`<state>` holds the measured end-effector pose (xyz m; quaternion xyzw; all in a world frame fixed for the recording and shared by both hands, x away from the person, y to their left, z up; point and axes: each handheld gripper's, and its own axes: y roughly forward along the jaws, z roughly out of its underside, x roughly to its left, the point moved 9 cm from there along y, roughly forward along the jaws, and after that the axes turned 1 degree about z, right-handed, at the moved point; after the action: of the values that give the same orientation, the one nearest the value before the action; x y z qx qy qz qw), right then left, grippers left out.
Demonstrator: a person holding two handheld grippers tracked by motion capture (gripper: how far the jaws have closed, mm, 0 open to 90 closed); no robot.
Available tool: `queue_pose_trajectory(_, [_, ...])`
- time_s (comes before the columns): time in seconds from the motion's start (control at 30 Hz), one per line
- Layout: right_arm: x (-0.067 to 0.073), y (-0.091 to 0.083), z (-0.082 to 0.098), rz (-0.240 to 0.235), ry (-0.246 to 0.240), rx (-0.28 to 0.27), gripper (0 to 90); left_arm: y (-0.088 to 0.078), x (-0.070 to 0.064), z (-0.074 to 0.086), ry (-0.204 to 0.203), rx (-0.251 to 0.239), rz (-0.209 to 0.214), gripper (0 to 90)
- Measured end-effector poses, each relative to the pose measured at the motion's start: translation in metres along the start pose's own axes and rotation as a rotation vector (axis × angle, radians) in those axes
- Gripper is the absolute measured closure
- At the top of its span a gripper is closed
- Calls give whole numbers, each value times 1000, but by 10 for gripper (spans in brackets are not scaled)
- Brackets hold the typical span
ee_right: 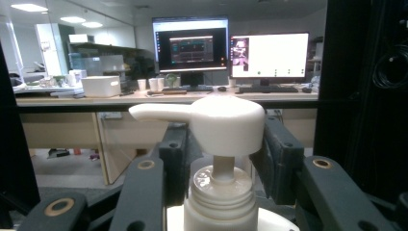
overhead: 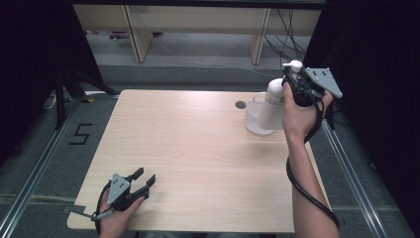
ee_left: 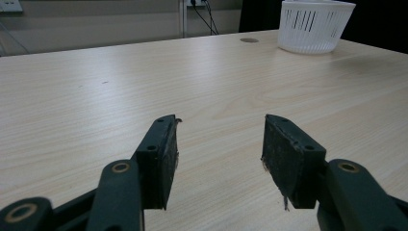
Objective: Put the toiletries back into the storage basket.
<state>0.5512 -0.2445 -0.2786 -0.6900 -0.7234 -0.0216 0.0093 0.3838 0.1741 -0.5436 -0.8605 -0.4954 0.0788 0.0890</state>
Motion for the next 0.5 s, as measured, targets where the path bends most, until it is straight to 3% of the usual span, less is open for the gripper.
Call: queue_pose_trajectory(0.5, [-1,9,-7,6,4,-17,601,0,0,0,5,0,0,460])
